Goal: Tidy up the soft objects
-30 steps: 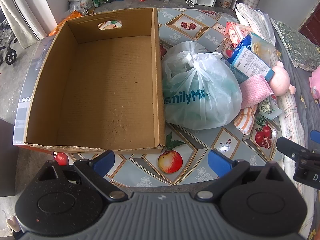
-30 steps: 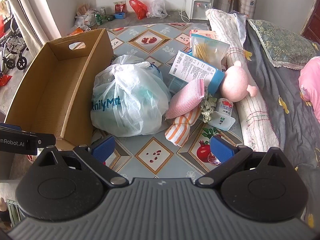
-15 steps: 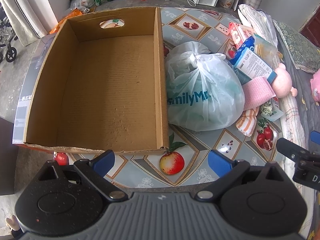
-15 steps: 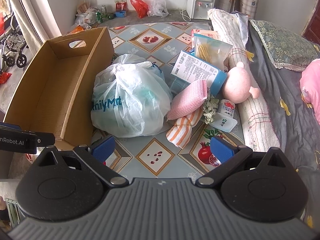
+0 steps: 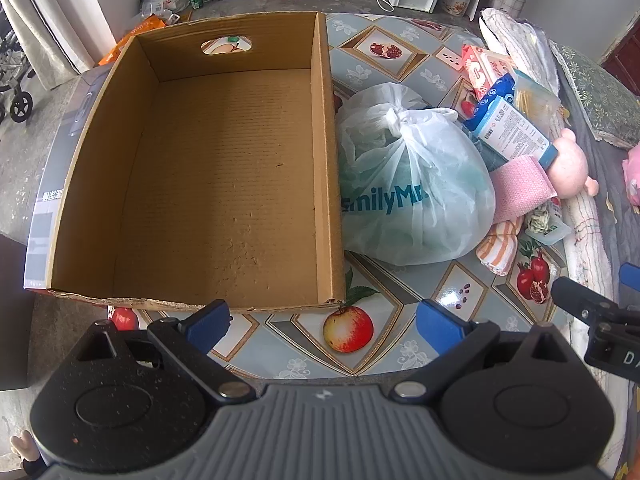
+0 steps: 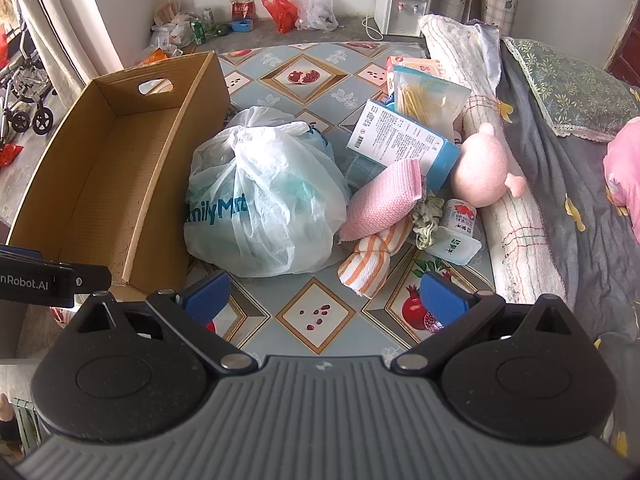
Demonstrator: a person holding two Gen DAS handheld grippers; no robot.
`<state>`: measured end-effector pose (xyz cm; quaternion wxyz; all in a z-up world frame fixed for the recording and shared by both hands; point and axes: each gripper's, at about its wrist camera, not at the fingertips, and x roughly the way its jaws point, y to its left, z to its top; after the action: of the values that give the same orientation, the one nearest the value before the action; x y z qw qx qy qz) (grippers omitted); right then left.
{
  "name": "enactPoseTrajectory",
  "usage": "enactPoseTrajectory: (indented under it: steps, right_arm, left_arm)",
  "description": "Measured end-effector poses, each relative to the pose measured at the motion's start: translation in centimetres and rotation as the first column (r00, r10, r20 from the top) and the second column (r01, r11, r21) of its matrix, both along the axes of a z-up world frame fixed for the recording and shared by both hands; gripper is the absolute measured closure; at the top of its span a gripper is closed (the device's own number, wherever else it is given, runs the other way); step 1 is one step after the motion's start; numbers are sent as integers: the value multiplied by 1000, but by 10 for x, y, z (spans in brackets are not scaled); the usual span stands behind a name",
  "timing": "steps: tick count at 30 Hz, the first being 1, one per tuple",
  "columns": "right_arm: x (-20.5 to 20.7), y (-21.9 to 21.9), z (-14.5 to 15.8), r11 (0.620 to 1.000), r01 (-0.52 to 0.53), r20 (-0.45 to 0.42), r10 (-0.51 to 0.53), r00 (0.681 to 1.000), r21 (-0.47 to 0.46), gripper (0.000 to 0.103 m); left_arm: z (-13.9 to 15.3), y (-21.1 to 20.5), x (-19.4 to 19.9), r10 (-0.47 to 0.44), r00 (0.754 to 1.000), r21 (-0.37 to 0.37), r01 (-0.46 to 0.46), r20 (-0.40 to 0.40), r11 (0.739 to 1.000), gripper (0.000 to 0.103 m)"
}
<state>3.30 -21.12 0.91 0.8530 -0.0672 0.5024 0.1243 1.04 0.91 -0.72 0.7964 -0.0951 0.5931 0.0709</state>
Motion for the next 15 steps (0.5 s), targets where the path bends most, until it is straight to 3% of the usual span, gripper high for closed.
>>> enactPoseTrajectory:
  steps: [15]
  right_arm:
    - [8, 6, 0, 1000, -4, -9, 4, 1000, 3, 1]
  left_arm:
    - [-1, 5, 4, 0, 1000, -2, 0, 1, 1000, 3]
